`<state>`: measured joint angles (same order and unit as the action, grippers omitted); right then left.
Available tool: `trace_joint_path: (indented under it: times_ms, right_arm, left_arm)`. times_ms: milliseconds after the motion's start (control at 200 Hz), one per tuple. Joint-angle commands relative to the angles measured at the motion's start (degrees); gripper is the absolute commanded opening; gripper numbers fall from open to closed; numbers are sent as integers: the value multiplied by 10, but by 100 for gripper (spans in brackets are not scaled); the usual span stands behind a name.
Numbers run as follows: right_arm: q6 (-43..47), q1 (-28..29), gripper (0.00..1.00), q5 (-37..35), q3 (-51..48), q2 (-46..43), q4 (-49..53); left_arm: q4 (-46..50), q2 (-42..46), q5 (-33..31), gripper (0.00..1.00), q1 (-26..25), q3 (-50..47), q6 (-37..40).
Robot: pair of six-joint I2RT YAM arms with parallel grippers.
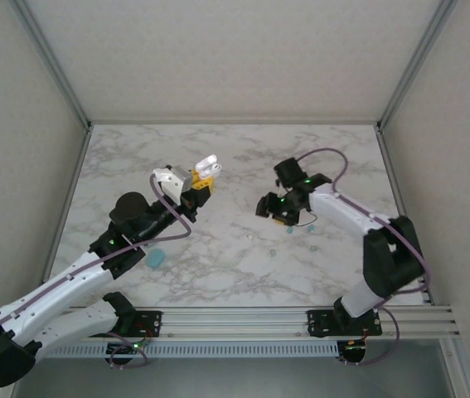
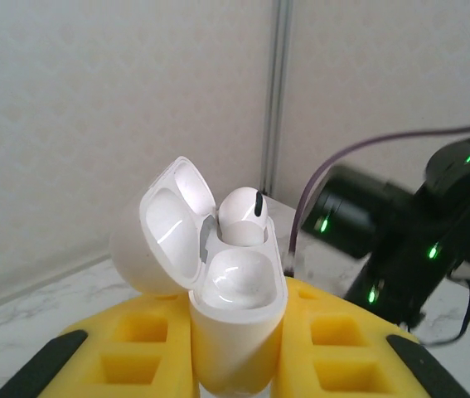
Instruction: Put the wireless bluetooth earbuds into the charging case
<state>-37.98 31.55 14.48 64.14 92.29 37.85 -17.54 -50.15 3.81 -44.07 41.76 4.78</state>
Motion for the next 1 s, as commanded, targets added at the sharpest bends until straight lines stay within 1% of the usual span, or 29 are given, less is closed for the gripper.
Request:
trace_joint_path:
  times_ms: [0,80,210,410,611,751,996]
  right_arm:
    - [15,36,58,21,4,33,11]
    - [20,55,56,11,17,67,13]
    - [34,77,53,-47,50,110,46]
    - [38,82,53,-92,68,134,55]
    - [46,83,52,-109,103,160,70]
    - [55,92,50,-142,124,185,96]
    - [67,109,49,-146,126,196,111]
  left_arm:
    - [11,14,-21,20,-4,-6,13]
    - [14,17,-21,20,-5,-5,12]
    - [21,20,-21,20,-5,-4,11]
    - [27,26,-21,20,-4,-2,10]
    - [27,24,-21,20,-5,-2,10]
    - [28,20,-19,20,-4,0,11]
    - [27,20,-21,20,-5,-2,11]
